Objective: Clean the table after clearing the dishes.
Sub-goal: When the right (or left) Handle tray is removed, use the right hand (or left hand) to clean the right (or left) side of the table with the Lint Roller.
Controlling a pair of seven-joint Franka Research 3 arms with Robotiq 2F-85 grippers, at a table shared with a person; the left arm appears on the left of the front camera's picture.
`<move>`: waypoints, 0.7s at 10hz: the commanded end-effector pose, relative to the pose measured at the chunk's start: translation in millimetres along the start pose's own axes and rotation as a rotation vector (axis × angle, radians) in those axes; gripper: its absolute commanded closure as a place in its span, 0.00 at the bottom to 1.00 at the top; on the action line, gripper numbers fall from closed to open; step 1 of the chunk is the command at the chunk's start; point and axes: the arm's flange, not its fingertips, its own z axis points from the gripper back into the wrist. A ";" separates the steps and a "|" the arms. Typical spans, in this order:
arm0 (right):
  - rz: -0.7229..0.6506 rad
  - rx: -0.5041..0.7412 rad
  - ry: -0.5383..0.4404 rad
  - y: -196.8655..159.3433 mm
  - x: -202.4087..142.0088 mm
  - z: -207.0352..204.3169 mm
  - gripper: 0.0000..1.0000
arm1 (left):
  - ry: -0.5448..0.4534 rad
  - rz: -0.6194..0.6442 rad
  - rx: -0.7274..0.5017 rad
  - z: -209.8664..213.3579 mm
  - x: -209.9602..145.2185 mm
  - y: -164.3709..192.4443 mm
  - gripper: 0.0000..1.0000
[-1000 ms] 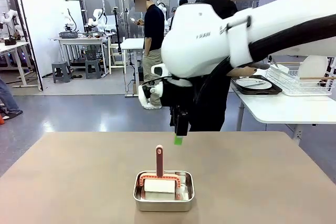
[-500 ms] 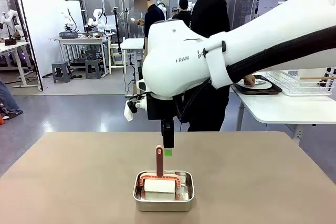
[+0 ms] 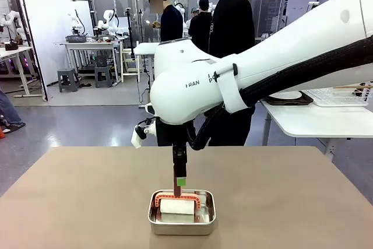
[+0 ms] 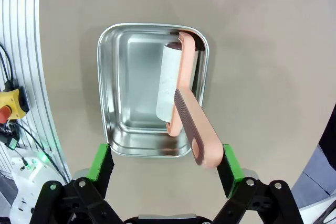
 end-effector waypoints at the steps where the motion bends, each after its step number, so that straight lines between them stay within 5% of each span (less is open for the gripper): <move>1: -0.040 -0.039 0.010 3.8 9.6 -8.3 0.00 | -0.002 -0.011 -0.004 2.8 -2.6 -2.3 0.00; 7: -0.082 -0.074 0.000 -4.1 9.1 -37.3 0.00 | -0.002 -0.011 -0.004 2.8 -2.6 -2.3 0.00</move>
